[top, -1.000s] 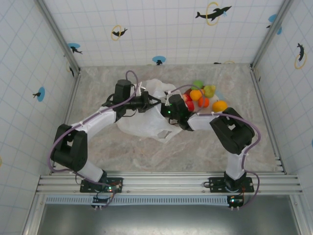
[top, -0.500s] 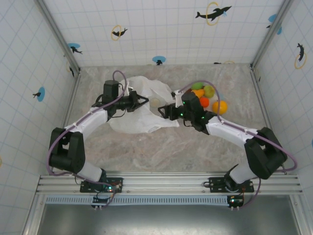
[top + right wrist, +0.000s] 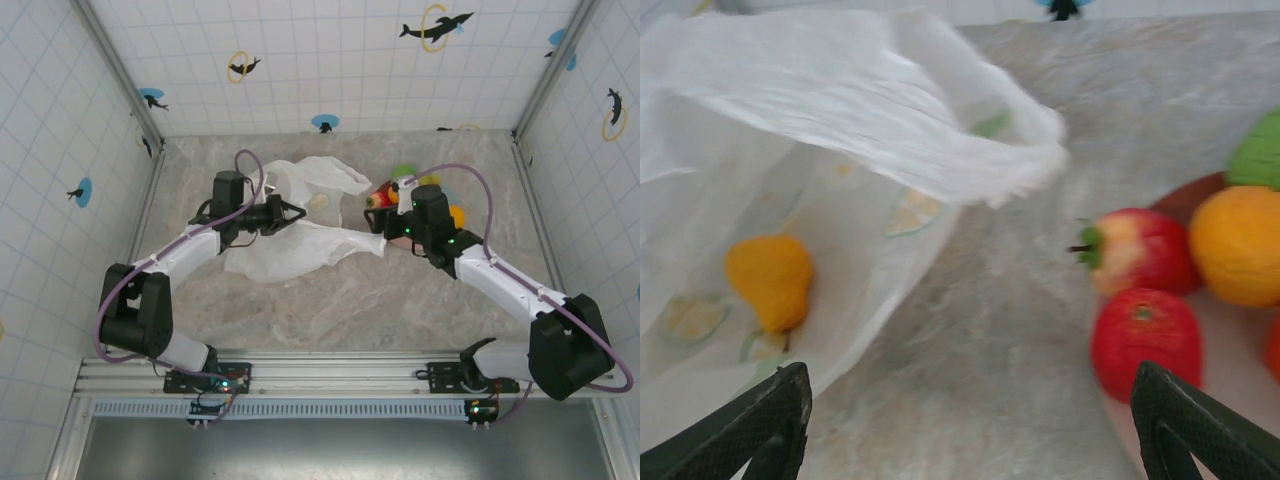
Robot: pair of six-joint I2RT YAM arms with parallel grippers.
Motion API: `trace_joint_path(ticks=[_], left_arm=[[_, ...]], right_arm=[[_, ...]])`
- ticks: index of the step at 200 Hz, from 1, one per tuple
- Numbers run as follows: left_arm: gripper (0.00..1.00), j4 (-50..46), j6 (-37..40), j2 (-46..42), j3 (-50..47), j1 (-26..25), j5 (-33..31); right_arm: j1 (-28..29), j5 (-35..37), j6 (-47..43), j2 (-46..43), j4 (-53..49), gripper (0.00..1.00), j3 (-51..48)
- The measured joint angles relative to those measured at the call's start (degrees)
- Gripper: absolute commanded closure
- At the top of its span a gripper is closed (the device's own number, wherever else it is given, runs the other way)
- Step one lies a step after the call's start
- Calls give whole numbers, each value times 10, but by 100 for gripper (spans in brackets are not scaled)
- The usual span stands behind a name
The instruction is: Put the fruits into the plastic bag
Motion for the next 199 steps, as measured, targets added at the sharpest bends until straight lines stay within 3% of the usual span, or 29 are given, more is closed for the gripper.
trace_joint_path(ticks=[17, 39, 80, 140, 172, 199], left_arm=[[100, 7, 1, 0, -1, 0, 6], [100, 17, 0, 0, -1, 0, 14], [100, 34, 0, -2, -1, -3, 34], [100, -7, 44, -2, 10, -44, 57], [100, -22, 58, 1, 16, -44, 60], [100, -32, 69, 1, 20, -44, 61]], right_arm=[[-2, 0, 2, 2, 3, 19, 0], [9, -52, 1, 8, 39, 20, -12], [75, -154, -41, 17, 80, 16, -25], [136, 37, -42, 26, 126, 18, -35], [159, 60, -53, 21, 163, 17, -45], [120, 46, -44, -18, 163, 17, -61]])
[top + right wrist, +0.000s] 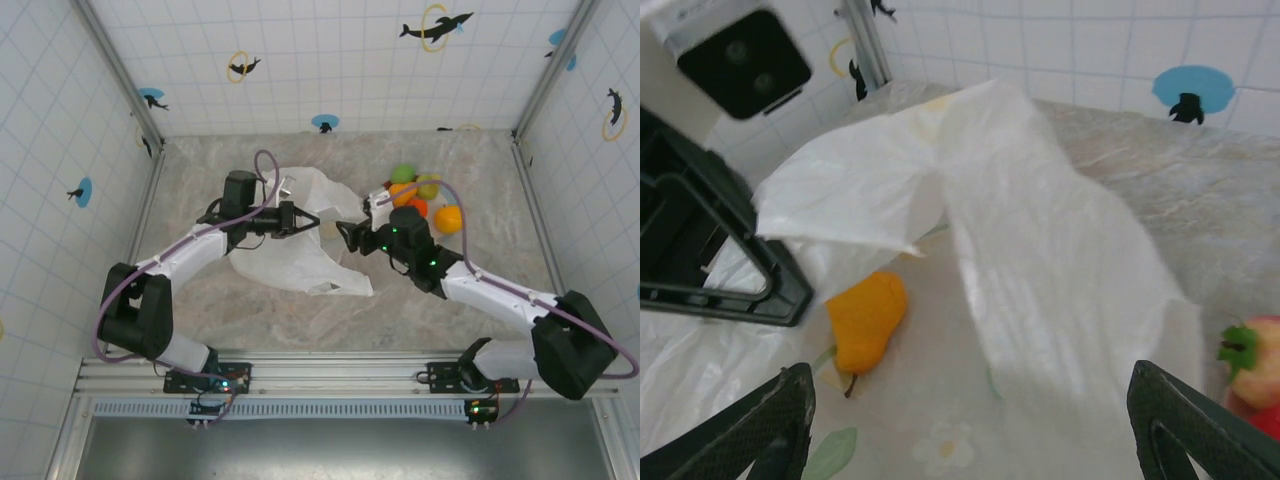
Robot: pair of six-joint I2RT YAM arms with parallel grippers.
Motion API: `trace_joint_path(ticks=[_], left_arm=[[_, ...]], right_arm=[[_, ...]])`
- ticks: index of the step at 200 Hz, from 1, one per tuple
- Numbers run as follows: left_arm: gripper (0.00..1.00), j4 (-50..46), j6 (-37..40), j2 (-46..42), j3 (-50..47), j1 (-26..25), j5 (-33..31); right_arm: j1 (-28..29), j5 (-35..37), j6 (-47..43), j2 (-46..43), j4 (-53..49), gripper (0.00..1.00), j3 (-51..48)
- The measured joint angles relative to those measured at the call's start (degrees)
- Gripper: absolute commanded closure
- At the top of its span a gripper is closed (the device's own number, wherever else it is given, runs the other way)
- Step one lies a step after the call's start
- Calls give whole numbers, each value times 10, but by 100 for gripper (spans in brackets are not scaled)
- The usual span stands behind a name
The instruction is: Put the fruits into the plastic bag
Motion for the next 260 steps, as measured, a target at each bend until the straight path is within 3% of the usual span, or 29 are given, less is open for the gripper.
trace_joint_path(ticks=[40, 71, 153, 260], left_arm=[[100, -5, 3, 0, 1, 18, -3], [100, -4, -4, 0, 0, 43, -7], [100, -4, -11, 0, 0, 49, -16], [100, -4, -12, 0, 0, 53, -16]], right_arm=[[-94, -9, 21, -68, -36, 18, -24], [-140, 24, 20, -47, -88, 17, -22], [-142, 54, -3, 154, -159, 18, 68], [-137, 82, -25, 307, -206, 23, 198]])
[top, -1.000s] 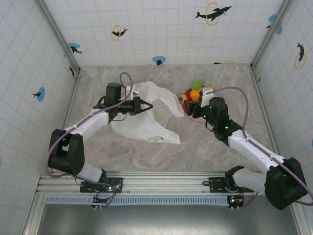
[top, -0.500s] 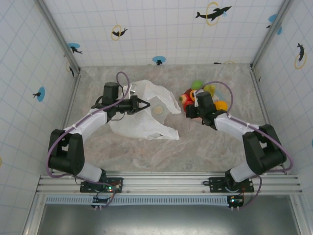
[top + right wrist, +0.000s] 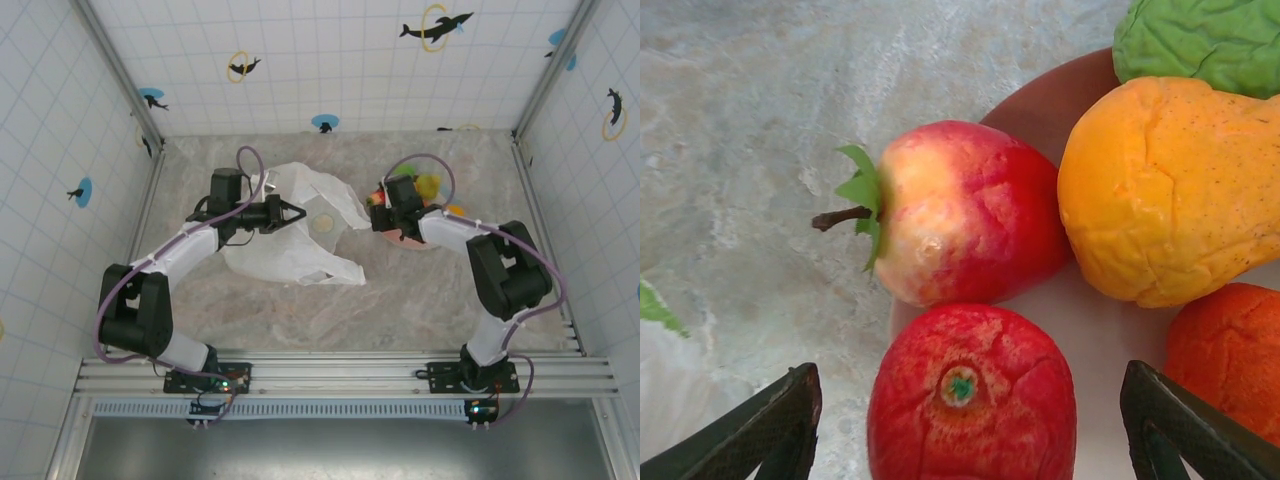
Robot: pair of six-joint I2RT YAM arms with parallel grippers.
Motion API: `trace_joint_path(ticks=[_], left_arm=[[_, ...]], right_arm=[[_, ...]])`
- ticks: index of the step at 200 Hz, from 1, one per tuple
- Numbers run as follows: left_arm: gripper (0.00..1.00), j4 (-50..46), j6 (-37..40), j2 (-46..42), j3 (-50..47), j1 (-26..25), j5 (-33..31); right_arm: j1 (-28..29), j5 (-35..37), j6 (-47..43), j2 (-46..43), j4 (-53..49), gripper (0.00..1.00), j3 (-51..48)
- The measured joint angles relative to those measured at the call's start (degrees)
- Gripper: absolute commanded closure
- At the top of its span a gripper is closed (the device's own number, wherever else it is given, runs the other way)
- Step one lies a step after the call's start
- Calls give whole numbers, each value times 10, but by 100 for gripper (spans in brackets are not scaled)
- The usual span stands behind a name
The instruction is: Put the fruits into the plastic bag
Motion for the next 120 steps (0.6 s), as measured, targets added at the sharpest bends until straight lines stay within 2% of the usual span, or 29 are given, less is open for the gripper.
trace_joint_path(ticks=[70, 120], left_arm=[[100, 0, -4, 0, -2, 0, 0], [100, 9, -19, 0, -5, 0, 0]], right_arm=[[3, 15, -14, 37, -29, 44, 21], [4, 16, -15, 2, -42, 47, 10]])
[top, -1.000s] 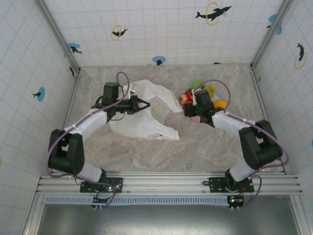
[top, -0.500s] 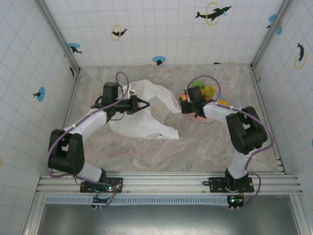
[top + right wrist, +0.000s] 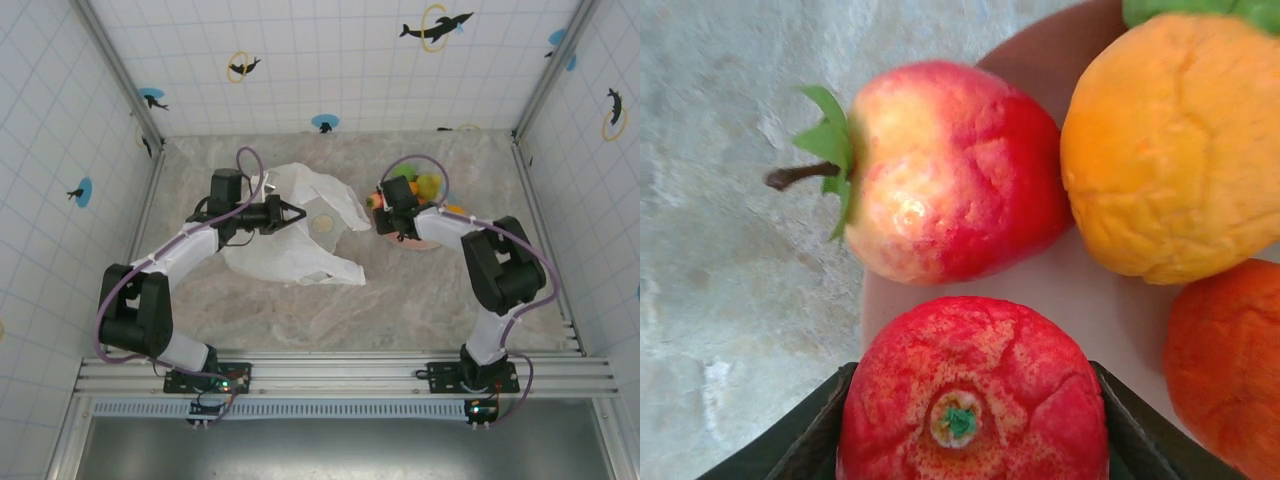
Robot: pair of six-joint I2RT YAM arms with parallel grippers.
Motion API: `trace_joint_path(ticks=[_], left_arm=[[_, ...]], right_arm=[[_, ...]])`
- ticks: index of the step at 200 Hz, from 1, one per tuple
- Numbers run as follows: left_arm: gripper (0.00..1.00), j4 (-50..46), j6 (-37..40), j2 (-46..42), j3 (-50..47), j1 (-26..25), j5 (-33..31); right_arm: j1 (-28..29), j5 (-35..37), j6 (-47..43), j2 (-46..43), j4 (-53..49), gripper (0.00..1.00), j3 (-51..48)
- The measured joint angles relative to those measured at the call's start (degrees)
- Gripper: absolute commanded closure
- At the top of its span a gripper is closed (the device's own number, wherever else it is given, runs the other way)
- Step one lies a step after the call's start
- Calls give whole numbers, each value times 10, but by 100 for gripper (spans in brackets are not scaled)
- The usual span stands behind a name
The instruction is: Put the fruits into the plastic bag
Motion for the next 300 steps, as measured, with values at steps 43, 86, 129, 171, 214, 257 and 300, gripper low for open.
trace_joint_path(ticks=[43, 86, 129, 171, 214, 257, 300], left_arm=[[100, 14, -24, -2, -5, 0, -2], [100, 25, -31, -10, -6, 0, -4], [100, 33, -41, -10, -14, -2, -7], [100, 35, -43, -10, -14, -16, -7], [100, 35, -48, -8, -5, -43, -8], [100, 67, -93, 1, 55, -65, -1], [100, 90, -107, 0, 66, -65, 0]], right_arm=[[2, -51, 16, -173, 28, 49, -112], [40, -147, 52, -277, 133, 50, -268], [81, -205, 106, -224, 269, 50, -314], [125, -221, 151, -156, 382, 50, -298], [127, -205, 207, -139, 478, 50, -289], [126, -184, 218, -146, 487, 50, -261], [127, -178, 219, -163, 485, 50, -256]])
